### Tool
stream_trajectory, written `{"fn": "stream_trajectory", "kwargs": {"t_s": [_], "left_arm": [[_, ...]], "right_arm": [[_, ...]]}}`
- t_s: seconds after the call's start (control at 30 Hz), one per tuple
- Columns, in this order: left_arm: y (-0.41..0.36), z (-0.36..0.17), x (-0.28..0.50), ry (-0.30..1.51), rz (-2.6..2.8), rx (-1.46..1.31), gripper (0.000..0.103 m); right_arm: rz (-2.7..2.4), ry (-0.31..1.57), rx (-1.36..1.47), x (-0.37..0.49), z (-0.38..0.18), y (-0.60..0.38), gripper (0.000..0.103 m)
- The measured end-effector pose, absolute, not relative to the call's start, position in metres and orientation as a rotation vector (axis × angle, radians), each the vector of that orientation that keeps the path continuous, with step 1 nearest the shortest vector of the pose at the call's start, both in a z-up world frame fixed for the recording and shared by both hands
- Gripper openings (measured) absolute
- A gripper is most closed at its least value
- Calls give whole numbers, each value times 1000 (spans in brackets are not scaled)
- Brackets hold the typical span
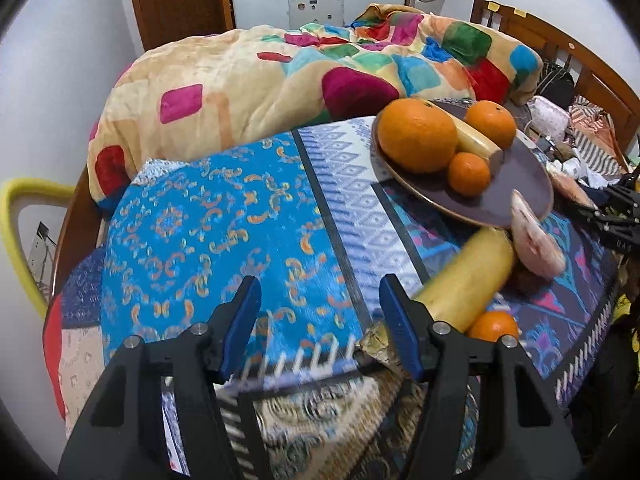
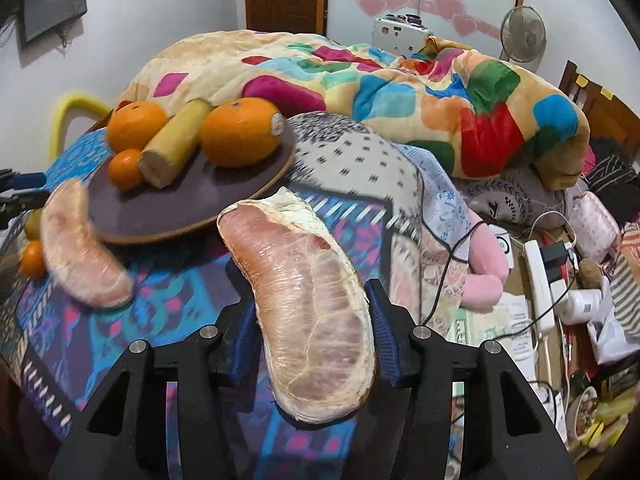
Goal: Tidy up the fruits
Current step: 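Grasp a pink pomelo segment with the right gripper while the left gripper grasps another yellow fruit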
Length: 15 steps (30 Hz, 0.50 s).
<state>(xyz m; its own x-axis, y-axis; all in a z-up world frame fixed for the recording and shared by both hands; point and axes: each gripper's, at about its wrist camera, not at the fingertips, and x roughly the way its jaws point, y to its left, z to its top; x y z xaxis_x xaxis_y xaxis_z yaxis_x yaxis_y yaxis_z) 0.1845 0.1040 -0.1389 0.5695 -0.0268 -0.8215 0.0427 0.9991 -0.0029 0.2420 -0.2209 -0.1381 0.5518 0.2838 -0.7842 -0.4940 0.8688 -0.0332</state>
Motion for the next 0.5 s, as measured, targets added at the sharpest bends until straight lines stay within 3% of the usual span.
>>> {"fn": "stream_trajectory", "kwargs": {"t_s": [0.23, 0.5], "left_arm": [[88, -141, 158, 996, -68, 29, 53], [85, -124, 151, 964, -65, -19, 53]], "right_arm": [[494, 866, -248, 205, -137, -220, 47], [480, 857, -269, 190, -138, -214, 49]]}}
